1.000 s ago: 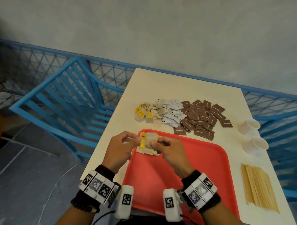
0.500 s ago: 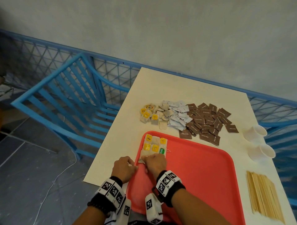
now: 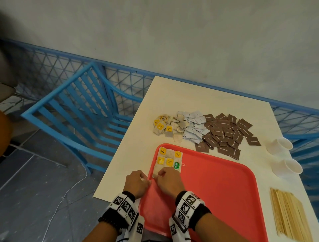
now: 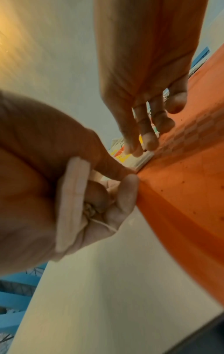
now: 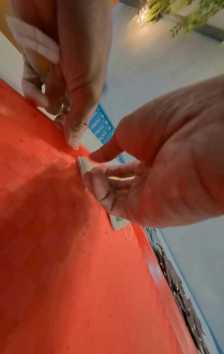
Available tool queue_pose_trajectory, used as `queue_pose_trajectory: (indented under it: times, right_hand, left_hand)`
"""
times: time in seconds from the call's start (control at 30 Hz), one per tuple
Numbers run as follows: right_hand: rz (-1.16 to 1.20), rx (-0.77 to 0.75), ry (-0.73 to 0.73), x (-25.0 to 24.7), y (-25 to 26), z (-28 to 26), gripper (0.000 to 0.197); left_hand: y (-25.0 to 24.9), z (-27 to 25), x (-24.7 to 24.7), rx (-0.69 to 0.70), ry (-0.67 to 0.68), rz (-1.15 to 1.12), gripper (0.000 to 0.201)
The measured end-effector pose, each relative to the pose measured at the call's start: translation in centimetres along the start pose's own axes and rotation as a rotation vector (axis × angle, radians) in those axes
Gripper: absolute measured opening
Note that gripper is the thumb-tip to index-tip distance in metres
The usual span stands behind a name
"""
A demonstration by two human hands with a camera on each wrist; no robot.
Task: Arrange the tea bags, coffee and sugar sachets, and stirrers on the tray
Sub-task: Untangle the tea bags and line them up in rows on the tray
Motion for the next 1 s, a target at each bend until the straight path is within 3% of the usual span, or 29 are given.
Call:
queue_pose_trajectory:
  times: [0.1, 0.23, 0.33, 0.4, 0.53, 0.63, 0.73, 0.83, 1.0]
  right_hand:
    - [0.055, -0.010, -0.003, -1.1, 0.2, -0.5, 0.011]
    - [0.150, -0.087, -0.021, -5.5, 1.2, -1.8, 0.011]
    - [0.237, -0.201, -0.027, -9.5, 2.3, -4.2, 0.010]
    - [0.289, -0.343, -0.089, -12.6, 3.5, -6.7, 0.004]
    - [0.152, -0.676, -0.144, -15.9, 5.8, -12.5, 0.019]
    - [-0.074, -0.708, -0.182, -16.1, 4.3, -14.3, 0.040]
    - [-0.102, -0.747, -0.277, -16.8, 3.2, -14.9, 0.035]
    - [-0.047, -0.774, -0.382, -18.0, 2.9, -15.1, 0.018]
    - [0.271, -0.733, -0.503, -21.5, 2.2, -15.1, 0.005]
  left_hand:
    - [-0.1, -0.3, -0.6, -0.011, -0.017, -0.041, 0.020]
    - [-2.2, -2.2, -3.3, 0.027, -0.055, -0.391, 0.028]
    - [-6.0, -4.5, -2.2, -0.061, 0.251, -1.000, 0.038]
    - [-9.0, -6.0, -1.0, -0.132, 0.464, -1.285, 0.041]
    - [-13.8, -8.2, 0.9, -0.144, 0.671, -1.427, 0.043]
    - [-16.5, -9.5, 2.3, -0.166, 0.747, -1.504, 0.046]
    - [-17.6, -10.4, 3.3, -0.196, 0.763, -1.501, 0.049]
    - [-17.9, -11.1, 4.1, -0.234, 0.710, -1.495, 0.049]
    - [-16.4, -9.3, 3.7, -0.327, 0.405, -1.625, 0.035]
Point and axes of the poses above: each hand's wrist, its own z-axis towards the middle knuckle, its own x-axis out of the palm, y = z × x, the point moved 8 cm from there along z, towards the middle knuckle, and after that the axes turned 2 degrees about z, right-handed, at the moved point
